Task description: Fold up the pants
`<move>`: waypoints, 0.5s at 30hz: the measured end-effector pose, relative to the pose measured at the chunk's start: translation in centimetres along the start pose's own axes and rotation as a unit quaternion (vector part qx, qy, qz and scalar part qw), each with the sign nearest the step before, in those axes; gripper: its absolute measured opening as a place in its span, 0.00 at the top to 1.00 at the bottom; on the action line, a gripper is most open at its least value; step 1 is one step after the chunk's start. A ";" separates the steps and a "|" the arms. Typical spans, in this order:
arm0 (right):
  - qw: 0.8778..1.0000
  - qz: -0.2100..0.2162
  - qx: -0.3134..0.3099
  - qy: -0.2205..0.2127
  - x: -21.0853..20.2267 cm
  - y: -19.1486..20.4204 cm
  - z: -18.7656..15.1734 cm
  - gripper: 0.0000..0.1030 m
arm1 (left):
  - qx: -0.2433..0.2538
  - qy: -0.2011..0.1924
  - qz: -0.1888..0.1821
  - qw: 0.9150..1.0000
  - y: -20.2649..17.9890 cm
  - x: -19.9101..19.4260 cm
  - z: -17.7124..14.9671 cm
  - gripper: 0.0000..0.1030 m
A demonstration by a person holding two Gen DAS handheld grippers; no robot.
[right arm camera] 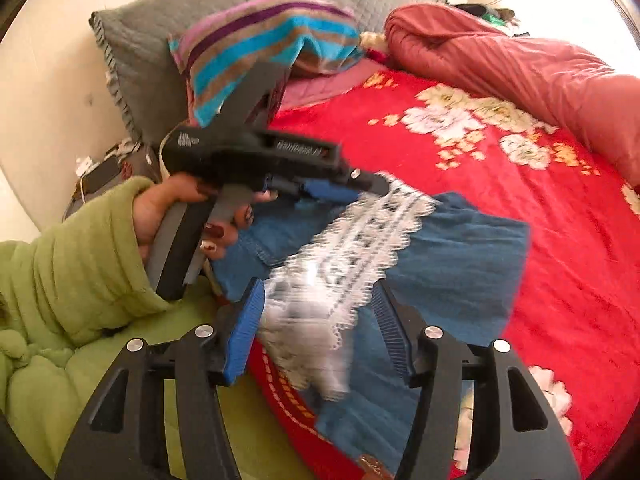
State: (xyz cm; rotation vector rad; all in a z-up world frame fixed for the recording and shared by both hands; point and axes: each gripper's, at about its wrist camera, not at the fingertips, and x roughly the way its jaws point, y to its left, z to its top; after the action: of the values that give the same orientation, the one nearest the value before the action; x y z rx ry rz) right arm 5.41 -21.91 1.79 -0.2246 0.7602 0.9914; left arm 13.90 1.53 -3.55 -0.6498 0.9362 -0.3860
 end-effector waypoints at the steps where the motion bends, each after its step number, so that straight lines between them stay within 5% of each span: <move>1: 1.000 -0.006 0.004 0.000 -0.1 -0.4 -0.3 0.46 | 0.001 0.002 0.003 1.000 0.0 0.2 0.0 0.56; 9: 0.997 -0.031 0.057 0.041 2.6 -3.8 -2.8 0.46 | 0.003 0.013 0.041 0.999 -0.8 2.5 0.4 0.47; 11: 0.996 -0.032 0.065 0.045 3.0 -4.2 -3.3 0.47 | 0.011 0.013 0.056 0.998 -1.4 3.0 0.6 0.60; 12: 0.996 -0.032 0.068 0.045 3.1 -4.4 -3.4 0.47 | 0.016 0.014 0.060 0.998 -1.7 3.1 0.7 0.79; 15: 0.996 -0.035 0.069 0.040 3.0 -4.4 -3.7 0.47 | 0.051 -0.002 0.067 0.996 -3.7 2.7 1.1 0.87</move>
State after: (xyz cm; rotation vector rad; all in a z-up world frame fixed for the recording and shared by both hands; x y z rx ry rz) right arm 8.26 -24.17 -3.59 -0.1705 0.8853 0.8639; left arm 16.20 -2.41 -2.26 -0.4918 0.9447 -0.3105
